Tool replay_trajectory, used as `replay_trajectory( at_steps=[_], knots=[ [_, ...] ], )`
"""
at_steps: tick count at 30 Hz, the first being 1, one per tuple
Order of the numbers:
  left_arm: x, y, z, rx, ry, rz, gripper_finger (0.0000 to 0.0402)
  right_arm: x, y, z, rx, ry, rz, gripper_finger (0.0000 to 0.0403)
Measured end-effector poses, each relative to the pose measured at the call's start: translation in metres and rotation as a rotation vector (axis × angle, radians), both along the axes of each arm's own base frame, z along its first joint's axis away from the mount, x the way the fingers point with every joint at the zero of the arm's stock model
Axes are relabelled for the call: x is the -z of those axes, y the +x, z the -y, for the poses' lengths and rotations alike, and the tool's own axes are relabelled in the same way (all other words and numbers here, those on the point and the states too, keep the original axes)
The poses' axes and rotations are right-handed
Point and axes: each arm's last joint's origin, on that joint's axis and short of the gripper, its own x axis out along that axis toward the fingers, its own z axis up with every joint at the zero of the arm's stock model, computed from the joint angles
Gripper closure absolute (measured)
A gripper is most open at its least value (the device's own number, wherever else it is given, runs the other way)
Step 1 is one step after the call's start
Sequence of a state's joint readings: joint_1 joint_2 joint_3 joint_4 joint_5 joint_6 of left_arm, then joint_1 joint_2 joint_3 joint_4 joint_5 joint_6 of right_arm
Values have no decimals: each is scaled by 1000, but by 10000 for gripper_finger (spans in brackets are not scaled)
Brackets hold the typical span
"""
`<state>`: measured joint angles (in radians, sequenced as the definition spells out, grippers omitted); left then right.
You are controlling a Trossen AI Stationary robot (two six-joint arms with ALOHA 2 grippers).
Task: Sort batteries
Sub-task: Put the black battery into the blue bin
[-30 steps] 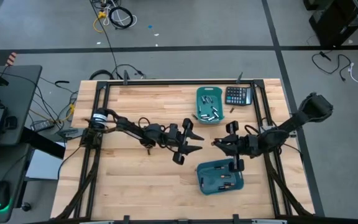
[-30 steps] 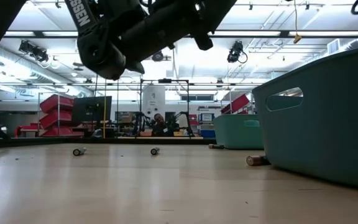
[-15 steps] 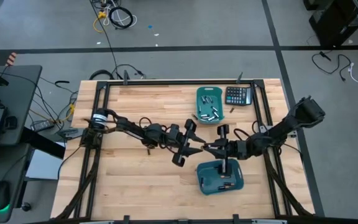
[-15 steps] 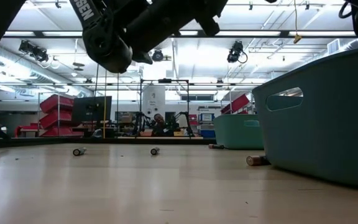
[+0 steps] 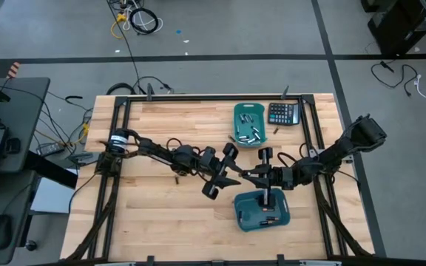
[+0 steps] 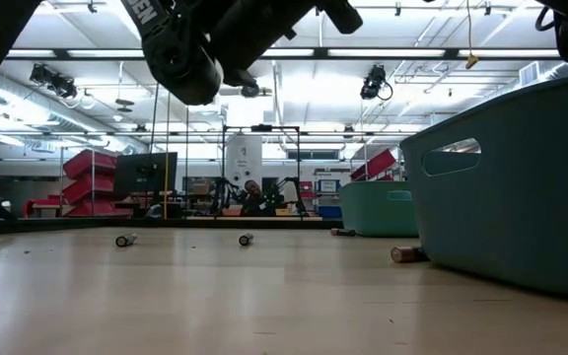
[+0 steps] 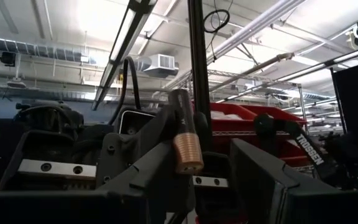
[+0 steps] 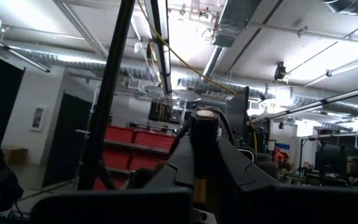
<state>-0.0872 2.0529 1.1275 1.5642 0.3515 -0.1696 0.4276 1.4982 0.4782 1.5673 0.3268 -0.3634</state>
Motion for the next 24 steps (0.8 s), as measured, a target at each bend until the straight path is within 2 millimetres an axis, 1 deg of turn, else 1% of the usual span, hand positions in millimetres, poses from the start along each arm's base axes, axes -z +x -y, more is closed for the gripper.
replay_trajectory(
  at_steps=[9, 12, 18, 24],
  knots=[
    [0, 0, -1, -34, -27, -2, 236, 0, 0, 0, 17, -5, -3, 380],
    [0, 0, -1, -52, -39, -2, 243, 0, 0, 1, 41, -26, -4, 380],
    [-1, 1, -2, -60, -45, -2, 284, 0, 0, 1, 47, -40, -7, 380],
    [0, 1, -2, -65, -48, -3, 340, 1, 1, 0, 47, -46, -12, 380]
  ],
)
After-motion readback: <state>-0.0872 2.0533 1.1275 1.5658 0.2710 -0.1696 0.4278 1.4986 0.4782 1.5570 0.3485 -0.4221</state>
